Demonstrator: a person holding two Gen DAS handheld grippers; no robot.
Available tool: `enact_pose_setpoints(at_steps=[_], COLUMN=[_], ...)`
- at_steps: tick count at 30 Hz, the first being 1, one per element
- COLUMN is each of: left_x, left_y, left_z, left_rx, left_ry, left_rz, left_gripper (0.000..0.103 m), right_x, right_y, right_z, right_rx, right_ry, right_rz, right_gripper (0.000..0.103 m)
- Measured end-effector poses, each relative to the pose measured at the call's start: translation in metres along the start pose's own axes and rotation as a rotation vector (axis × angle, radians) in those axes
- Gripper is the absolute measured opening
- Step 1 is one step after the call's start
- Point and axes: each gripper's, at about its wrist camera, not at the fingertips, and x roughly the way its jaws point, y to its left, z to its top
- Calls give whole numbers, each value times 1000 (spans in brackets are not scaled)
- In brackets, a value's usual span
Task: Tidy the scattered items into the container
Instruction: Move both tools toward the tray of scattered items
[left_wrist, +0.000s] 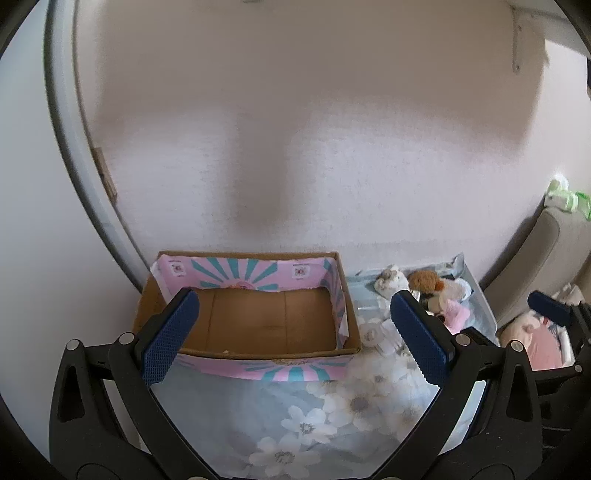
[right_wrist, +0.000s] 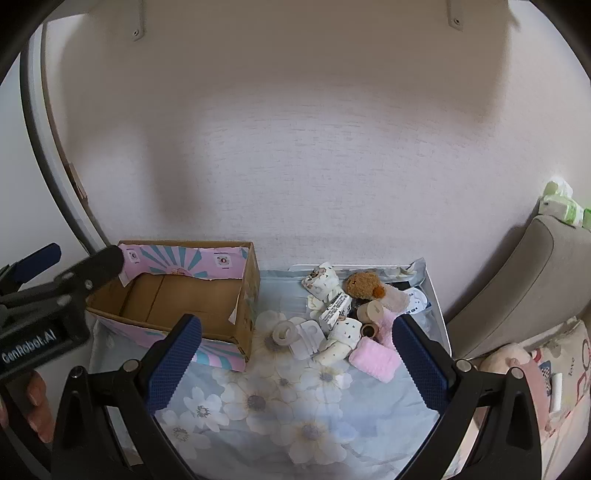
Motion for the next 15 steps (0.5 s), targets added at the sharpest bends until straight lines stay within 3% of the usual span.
enact_pose_setpoints(at_steps=[11,15], left_x=[4,3], left_y=[-6,-7], left_z=[0,-1], left_rx=[31,24], left_ry=[10,16], left_rz=[0,0], left_gripper=[103,103], right_x=[6,6], right_y=[3,2], right_z=[-2,0], right_rx=[0,-2], right_ry=[38,38], right_rz=[75,48], right_gripper=[102,102])
